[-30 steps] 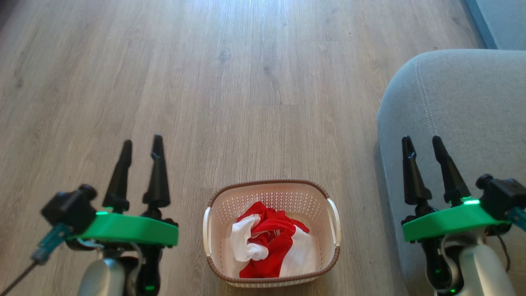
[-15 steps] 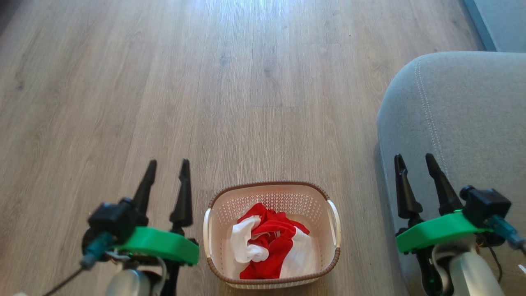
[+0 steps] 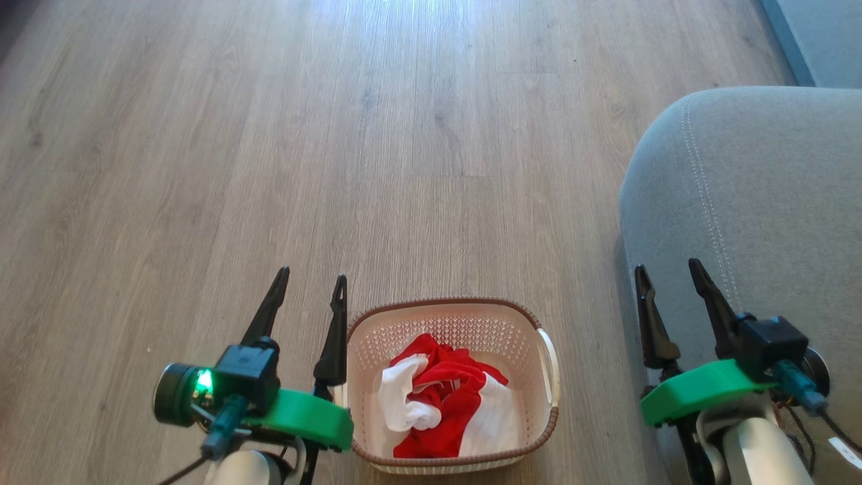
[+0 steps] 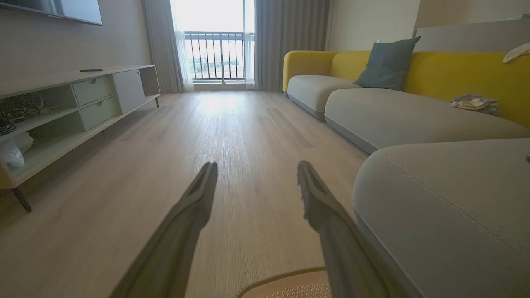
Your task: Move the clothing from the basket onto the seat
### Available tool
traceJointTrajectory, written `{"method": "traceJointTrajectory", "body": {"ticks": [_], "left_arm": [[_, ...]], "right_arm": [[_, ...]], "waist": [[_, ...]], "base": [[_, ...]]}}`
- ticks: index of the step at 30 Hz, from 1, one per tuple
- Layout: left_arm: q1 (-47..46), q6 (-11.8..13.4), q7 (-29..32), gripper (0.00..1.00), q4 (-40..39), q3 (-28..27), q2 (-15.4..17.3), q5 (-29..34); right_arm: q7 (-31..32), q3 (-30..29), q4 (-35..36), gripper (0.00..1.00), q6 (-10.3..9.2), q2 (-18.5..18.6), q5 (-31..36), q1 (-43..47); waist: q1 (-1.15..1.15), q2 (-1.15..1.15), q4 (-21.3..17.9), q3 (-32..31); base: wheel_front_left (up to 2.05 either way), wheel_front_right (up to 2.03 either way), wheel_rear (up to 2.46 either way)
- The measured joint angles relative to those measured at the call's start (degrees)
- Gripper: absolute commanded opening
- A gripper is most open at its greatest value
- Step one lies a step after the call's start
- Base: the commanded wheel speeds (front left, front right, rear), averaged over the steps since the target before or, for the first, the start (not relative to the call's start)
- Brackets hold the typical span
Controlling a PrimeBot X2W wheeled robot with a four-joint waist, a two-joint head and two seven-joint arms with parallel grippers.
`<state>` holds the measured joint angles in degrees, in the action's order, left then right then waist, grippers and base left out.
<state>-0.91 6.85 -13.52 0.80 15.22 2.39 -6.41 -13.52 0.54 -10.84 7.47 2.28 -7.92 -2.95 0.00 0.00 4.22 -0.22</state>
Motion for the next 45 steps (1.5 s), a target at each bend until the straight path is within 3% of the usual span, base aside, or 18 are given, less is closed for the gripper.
{"method": "traceJointTrajectory", "body": {"ticks": [5,29,36,45], "left_arm": [[0.01,0.38,-0.76,1.00,1.65,1.37,0.07,3.10],[-0.01,-0.63,-0.78,1.00,3.10,1.91,0.10,2.27],[-2.11,-3.69,-0.92,1.00,6.71,3.77,0.11,2.49],[-13.14,-7.01,-0.92,1.00,13.50,7.11,0.09,6.10]], "right_arm": [[-0.73,0.33,-0.77,1.00,0.00,0.00,3.03,-0.03],[-0.94,0.35,-2.23,1.00,0.00,0.00,3.00,-0.23],[-0.94,-0.26,-2.23,1.00,0.00,0.01,5.13,-1.84],[-0.94,-2.70,-0.29,1.00,0.03,0.05,7.51,-5.65]], "waist": [[0.00,0.00,0.14,-0.15],[0.00,0.00,-0.73,1.47],[0.00,0.00,-1.28,7.13],[0.00,0.00,-2.18,19.14]], "base": [[0.00,0.00,0.00],[0.00,0.00,0.00],[0.00,0.00,0.00],[0.00,0.00,0.00]]}}
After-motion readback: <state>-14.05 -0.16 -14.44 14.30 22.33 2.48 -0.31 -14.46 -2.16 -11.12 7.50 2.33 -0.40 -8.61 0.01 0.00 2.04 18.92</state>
